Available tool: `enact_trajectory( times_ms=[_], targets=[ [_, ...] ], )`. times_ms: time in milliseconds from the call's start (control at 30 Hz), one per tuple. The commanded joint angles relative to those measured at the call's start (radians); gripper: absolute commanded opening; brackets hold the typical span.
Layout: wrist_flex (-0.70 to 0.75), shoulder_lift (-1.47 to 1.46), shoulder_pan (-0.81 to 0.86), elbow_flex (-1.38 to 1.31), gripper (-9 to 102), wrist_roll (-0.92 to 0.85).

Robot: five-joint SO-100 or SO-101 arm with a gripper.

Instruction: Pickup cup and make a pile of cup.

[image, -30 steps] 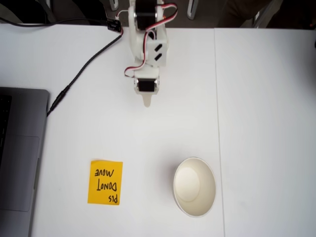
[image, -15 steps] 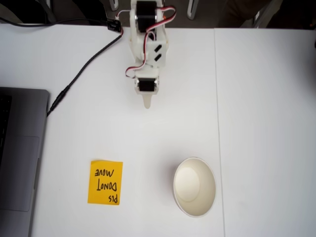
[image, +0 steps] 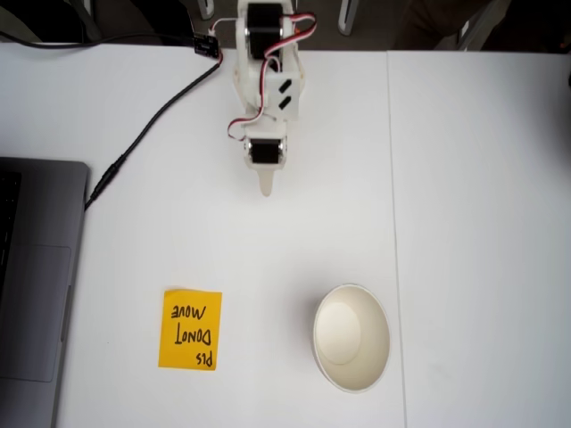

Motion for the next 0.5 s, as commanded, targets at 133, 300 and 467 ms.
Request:
enact_trajectory(
  times_ms=[133, 300, 467],
  targets=[
    [-0.023, 0.011, -0.069, -0.006, -7, -0.005],
    [-0.023, 0.012, -0.067, -0.005, -7, -0.002],
    [-0.021, 0.046, -0.066, -0.003, -7, 0.0]
  ],
)
